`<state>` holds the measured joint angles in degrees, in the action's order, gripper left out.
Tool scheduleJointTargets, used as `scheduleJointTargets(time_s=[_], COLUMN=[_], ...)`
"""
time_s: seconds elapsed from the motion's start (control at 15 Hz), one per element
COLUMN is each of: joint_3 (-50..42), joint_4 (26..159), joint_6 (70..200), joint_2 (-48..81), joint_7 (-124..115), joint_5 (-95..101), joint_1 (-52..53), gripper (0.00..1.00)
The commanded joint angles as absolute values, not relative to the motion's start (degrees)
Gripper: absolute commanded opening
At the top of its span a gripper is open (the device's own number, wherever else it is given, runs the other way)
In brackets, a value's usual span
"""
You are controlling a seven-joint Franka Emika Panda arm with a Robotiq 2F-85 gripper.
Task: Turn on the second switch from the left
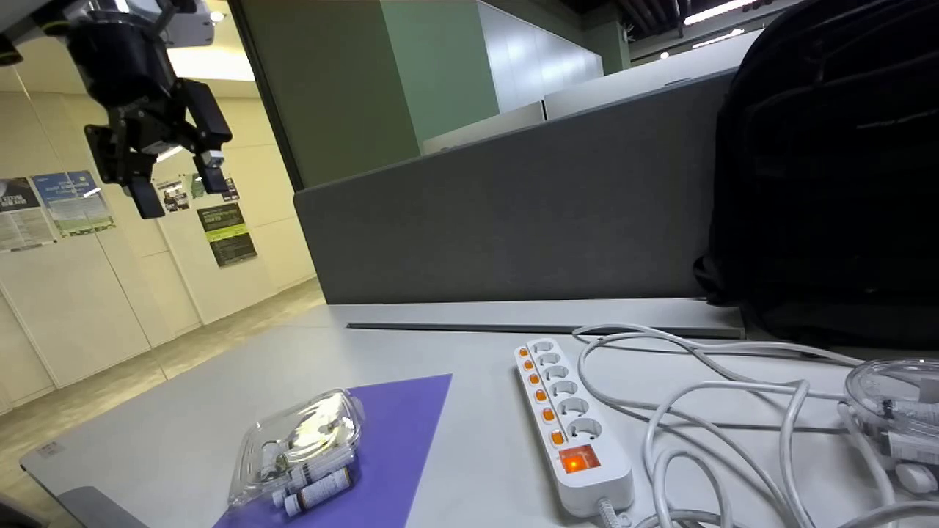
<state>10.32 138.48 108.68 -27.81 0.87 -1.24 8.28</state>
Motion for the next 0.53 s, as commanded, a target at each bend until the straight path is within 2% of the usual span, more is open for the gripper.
scheduleJointTargets(time_s=[0.0,0.47], joint_3=[10.02,7.91], joint_4=[138.65,141.87], joint_6=[109.66,127.22], joint_2=[-27.77,-22.95], joint_7=[-0.95,-7.09], joint_5=[-0.40,6.60], joint_1=[8.31,1.12], gripper=[1.00,1.00])
